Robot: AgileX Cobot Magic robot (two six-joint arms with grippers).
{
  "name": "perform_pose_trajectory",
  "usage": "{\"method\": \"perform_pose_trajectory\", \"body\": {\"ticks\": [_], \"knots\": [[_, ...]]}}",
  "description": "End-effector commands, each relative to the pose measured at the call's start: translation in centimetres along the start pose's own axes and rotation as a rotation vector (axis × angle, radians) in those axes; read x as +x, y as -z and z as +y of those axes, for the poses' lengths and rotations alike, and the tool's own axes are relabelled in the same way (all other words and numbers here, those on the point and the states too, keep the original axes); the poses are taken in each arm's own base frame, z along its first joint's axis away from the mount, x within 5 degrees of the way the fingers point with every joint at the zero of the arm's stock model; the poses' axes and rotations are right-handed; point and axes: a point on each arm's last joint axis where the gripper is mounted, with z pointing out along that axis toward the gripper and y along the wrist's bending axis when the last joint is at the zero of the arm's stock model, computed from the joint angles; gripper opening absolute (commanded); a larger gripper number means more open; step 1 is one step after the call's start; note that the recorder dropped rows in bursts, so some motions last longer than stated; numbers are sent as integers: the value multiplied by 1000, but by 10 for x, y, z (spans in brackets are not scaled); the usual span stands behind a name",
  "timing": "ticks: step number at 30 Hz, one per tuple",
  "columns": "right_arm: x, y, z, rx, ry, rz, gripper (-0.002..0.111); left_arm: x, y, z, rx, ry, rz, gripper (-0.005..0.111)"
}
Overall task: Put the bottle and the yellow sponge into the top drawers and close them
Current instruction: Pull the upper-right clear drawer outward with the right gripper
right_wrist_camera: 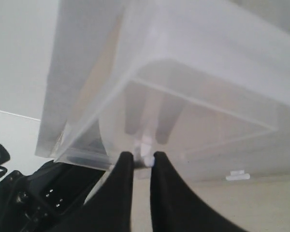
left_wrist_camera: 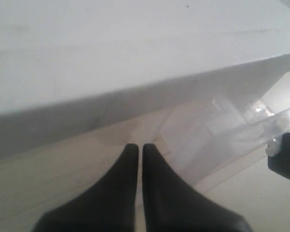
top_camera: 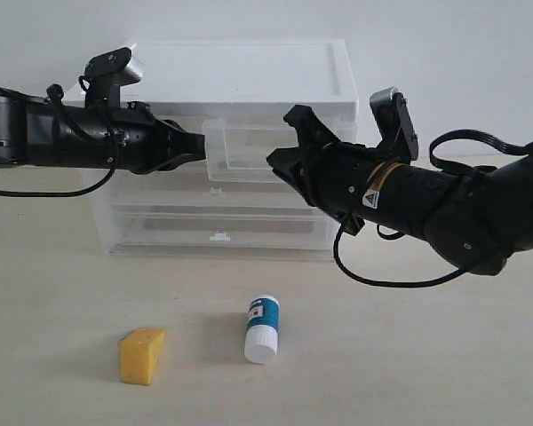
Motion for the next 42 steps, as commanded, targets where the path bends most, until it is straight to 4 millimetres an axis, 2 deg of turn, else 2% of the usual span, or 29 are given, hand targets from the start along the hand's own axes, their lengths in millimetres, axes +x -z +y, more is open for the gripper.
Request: {"method": "perform_pose_trajectory", "body": {"ticks": [1, 8, 14, 19, 35, 42], "knots": [[1, 3, 20, -103, 43, 51, 0, -2, -4, 7, -45, 30, -11, 4], [6, 3, 20, -109, 25, 98, 0, 2, -12, 11, -46, 36, 1, 4], [9, 5, 18, -114, 24, 117, 0, 1, -12, 12, -53, 27, -2, 4], [17, 12, 9, -105, 19, 134, 0, -1, -11, 13, -73, 24, -6, 4], [22, 14, 9, -125, 48, 180, 0, -2, -11, 15, -78, 38, -6, 4], [27, 19, 0, -107, 42, 182, 0, -1, -9, 19, -90, 32, -4, 4]]}}
